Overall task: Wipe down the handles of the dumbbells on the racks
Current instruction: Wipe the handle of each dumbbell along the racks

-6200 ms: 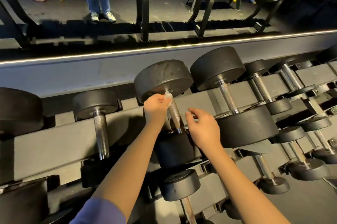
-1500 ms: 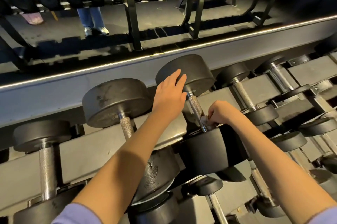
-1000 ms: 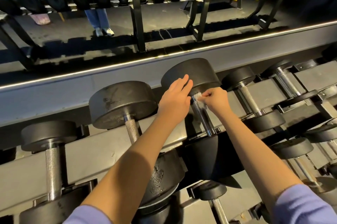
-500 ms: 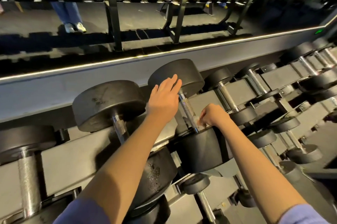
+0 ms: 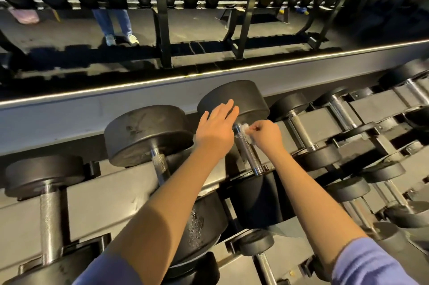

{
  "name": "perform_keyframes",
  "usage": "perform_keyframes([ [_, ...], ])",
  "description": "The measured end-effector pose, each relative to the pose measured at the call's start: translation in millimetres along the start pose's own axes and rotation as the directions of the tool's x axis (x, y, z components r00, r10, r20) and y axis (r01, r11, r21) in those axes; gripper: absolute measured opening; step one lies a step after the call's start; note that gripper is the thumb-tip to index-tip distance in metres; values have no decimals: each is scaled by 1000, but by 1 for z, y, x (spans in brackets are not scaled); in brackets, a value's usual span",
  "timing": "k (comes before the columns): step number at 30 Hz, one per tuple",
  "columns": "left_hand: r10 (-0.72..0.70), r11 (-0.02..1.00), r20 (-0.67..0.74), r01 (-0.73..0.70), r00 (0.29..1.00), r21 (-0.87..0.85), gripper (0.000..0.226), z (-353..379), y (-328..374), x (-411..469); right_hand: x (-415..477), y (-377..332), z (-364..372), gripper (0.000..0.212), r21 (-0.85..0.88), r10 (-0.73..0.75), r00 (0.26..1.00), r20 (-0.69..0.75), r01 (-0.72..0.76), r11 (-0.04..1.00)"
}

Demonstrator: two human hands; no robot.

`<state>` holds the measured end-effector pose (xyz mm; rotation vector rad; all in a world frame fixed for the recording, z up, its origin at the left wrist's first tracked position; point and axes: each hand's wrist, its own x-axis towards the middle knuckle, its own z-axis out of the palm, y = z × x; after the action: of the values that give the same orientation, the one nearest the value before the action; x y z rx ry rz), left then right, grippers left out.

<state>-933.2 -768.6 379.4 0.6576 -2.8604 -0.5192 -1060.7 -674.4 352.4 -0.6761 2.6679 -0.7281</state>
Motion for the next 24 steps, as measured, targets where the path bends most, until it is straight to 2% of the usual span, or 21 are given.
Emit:
perform_keyframes([
  [4, 2, 1000, -2, -2, 1000, -25, 63, -1, 0, -2, 3, 2, 2, 20, 77, -2, 1000, -2, 2, 997],
  [9, 4, 999, 6, -3, 1000, -38, 62, -2, 0, -2, -6, 13, -9, 17, -165, 88, 989, 117, -68, 984],
  [13, 11, 999, -6, -11, 1000, -37, 61, 0, 1, -3, -24, 25, -22, 19, -296, 133, 957, 257, -53, 954],
  [15, 21, 1000, -29, -22, 999, -14, 59, 3, 2, -5, -32, 26, -25, 20, -303, 118, 965, 235, -43, 952],
  [17, 26, 999, -80, -28, 996, -20, 54, 7, 3, -12, -43, 26, -27, 21, -234, 64, 986, 154, -27, 972],
  [19, 9, 993, -92, -19, 996, -113, 41, 14, 5, -22, -57, 27, -30, 18, -115, -22, 997, 72, 30, 993],
  [21, -50, 929, 26, 56, 998, -365, 33, 29, 10, -29, -71, 28, -31, 16, -20, -105, 994, -4, 105, 994],
  [23, -83, 723, 178, 183, 980, -667, 35, 43, 17, -32, -84, 25, -33, 8, 116, -126, 992, -21, 127, 985],
  [24, -80, 615, 219, 221, 972, -757, 35, 46, 21, -32, -87, 24, -32, 7, 161, -143, 990, -20, 144, 976],
])
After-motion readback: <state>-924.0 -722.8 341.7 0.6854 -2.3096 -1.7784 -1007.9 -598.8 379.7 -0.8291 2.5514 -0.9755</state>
